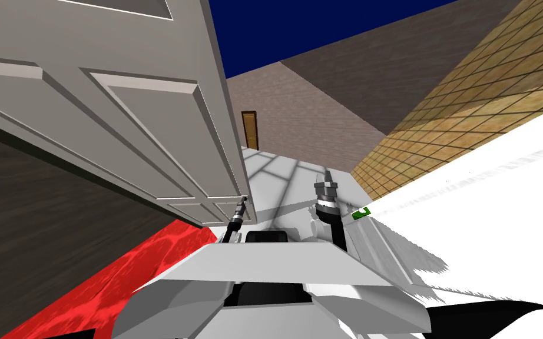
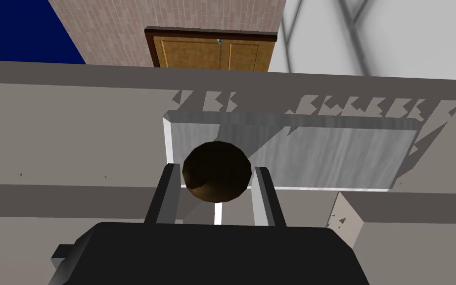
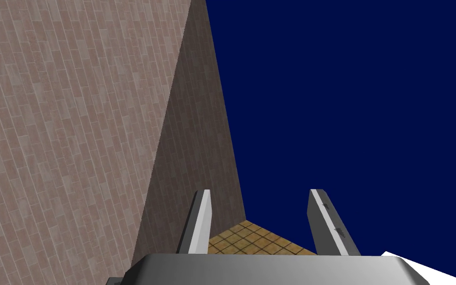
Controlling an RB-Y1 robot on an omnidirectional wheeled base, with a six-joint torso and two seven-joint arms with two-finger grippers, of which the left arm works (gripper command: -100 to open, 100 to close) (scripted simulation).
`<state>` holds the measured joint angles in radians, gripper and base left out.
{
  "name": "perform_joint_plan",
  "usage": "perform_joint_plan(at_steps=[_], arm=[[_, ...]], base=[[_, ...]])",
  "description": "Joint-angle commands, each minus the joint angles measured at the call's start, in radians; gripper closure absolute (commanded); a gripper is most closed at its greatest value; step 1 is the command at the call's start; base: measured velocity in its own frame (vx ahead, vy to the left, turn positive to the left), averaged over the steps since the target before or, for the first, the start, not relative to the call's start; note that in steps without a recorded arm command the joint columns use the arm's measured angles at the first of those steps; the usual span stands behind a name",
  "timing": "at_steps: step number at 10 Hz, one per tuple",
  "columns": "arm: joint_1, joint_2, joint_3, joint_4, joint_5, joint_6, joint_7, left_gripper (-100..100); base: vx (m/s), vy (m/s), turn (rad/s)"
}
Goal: Push the door open
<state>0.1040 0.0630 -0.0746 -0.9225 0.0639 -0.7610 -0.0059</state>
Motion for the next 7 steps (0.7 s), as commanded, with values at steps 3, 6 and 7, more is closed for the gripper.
perform_joint_plan(at_steps=[3,6,7], arm=[[0.001,0.000,0.000,0.000,0.000,-0.001,0.000,100],[-0.007,0.006,0.031,0.009,0.014,0.007,-0.009,100],[-0.010,0.007,0.042,0.012,0.020,0.009,-0.013,100]], base=[[-0.008,0.000,0.001],[0.142,-0.059,0.052],[0.216,-0.048,0.059]])
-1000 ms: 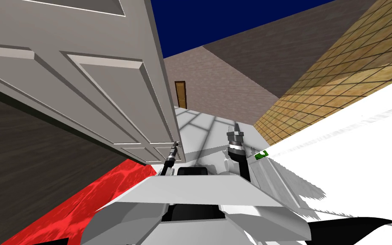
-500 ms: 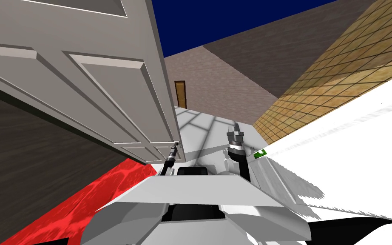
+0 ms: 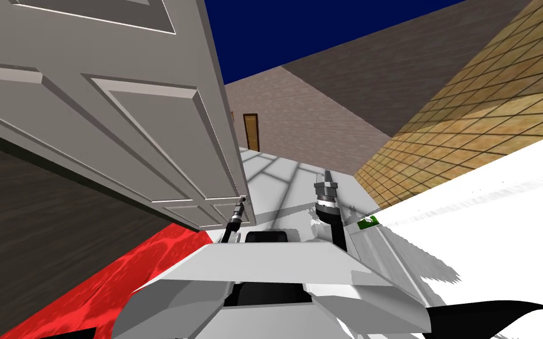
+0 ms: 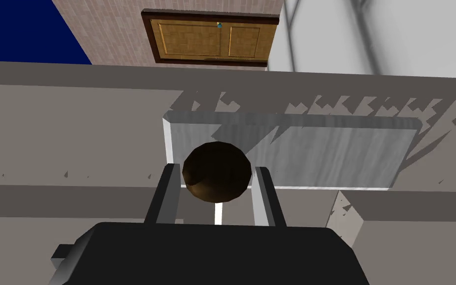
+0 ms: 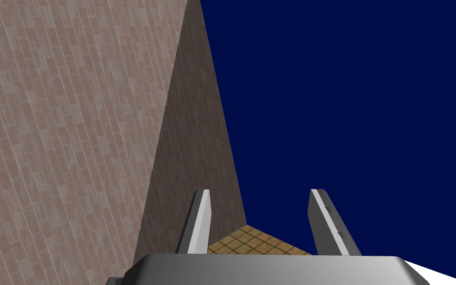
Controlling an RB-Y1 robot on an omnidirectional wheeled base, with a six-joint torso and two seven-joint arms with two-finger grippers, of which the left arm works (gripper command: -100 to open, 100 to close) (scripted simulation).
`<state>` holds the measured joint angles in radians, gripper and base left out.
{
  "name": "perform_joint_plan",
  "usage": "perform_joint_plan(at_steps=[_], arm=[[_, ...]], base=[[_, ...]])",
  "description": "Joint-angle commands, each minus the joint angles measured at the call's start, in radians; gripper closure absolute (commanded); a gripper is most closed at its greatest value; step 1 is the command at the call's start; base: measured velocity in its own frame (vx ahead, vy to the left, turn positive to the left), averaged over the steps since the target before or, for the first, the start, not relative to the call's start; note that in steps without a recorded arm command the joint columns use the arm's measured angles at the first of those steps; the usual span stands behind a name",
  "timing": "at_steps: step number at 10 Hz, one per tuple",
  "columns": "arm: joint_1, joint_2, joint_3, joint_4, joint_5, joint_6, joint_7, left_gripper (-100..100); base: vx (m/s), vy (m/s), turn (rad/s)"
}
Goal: Push the door open
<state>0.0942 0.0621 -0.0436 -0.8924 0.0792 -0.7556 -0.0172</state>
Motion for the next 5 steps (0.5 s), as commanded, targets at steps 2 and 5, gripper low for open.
perform_joint_plan(at_steps=[2,5], arm=[[-0.009,0.007,0.038,-0.013,0.017,0.007,-0.009,100],[-0.021,-0.001,0.077,-0.005,0.035,0.014,-0.020,100]], base=[[0.195,-0.080,0.070],[0.181,-0.078,0.077]])
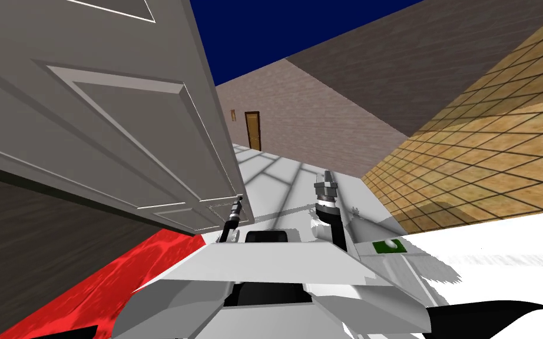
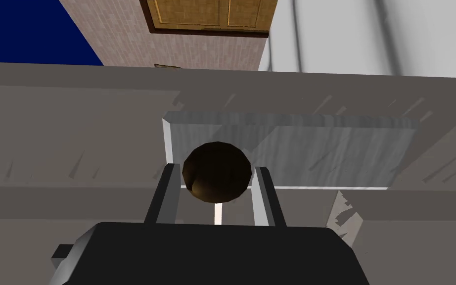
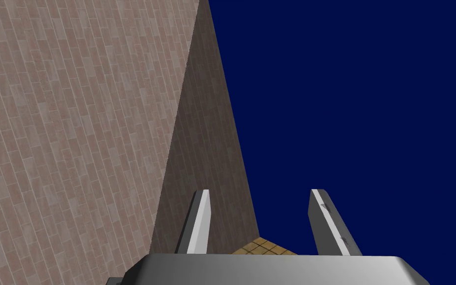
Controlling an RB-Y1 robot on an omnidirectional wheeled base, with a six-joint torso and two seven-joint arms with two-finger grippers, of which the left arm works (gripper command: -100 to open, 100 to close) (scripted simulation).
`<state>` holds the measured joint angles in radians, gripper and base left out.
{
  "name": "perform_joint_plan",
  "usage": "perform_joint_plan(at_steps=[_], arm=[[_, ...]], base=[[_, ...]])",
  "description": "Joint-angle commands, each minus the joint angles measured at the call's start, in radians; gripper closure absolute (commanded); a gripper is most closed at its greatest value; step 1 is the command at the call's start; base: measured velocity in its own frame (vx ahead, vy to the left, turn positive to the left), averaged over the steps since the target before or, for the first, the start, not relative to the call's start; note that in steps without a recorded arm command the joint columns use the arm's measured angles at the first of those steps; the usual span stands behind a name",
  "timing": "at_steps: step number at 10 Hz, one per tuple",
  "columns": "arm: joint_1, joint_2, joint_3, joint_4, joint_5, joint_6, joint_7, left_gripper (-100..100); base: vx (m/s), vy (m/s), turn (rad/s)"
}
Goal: Push the door open
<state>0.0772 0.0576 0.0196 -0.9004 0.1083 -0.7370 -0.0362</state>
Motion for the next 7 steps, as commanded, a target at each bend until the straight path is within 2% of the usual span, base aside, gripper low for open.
perform_joint_plan(at_steps=[1,3,4,7], arm=[[-0.008,0.000,0.025,0.006,0.011,-0.003,-0.005,100],[-0.014,-0.009,0.046,0.010,0.021,0.000,-0.011,100],[0.000,-0.007,0.036,0.005,0.016,0.003,-0.008,100],[-0.004,0.001,0.070,0.006,0.033,0.002,-0.017,100]], base=[[0.187,-0.104,0.092],[0.201,-0.072,0.063],[0.086,-0.022,0.027],[0.199,-0.037,0.049]])
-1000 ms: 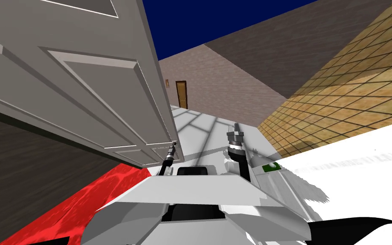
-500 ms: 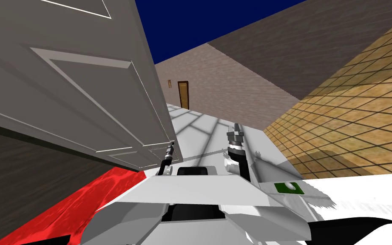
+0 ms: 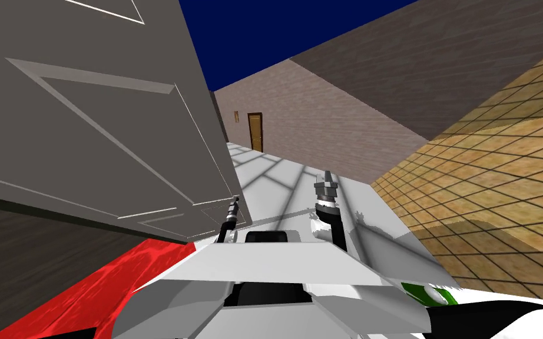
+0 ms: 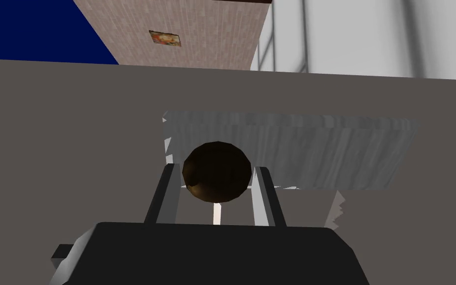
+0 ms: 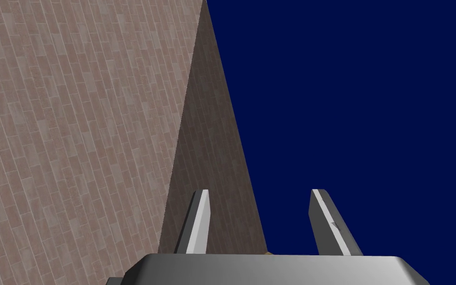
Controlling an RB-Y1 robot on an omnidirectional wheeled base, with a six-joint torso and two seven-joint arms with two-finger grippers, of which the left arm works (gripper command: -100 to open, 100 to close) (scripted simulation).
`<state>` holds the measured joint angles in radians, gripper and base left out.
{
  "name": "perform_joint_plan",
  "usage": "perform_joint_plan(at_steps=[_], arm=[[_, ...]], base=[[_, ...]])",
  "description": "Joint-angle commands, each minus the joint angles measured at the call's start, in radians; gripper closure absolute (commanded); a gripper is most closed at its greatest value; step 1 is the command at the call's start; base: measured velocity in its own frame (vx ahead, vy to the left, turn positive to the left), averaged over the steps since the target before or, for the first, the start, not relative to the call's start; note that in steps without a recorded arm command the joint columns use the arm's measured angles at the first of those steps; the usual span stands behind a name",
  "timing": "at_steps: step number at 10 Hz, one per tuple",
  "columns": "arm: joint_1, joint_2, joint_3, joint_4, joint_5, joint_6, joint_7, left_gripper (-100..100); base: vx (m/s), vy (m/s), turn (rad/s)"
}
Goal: Push the door open
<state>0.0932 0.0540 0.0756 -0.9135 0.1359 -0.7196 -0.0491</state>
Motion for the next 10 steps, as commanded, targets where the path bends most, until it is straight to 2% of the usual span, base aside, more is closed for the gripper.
perform_joint_plan(at_steps=[1,6,9,10], arm=[[-0.021,0.006,0.026,0.020,0.011,-0.016,-0.008,100],[-0.027,0.002,0.094,0.028,0.045,-0.019,-0.028,100],[-0.029,-0.006,0.119,0.031,0.057,-0.020,-0.036,100],[-0.028,-0.006,0.114,0.040,0.055,-0.023,-0.035,100]], base=[[0.190,-0.037,0.058],[0.212,-0.059,0.076],[0.192,-0.044,0.059],[0.088,-0.007,0.029]])
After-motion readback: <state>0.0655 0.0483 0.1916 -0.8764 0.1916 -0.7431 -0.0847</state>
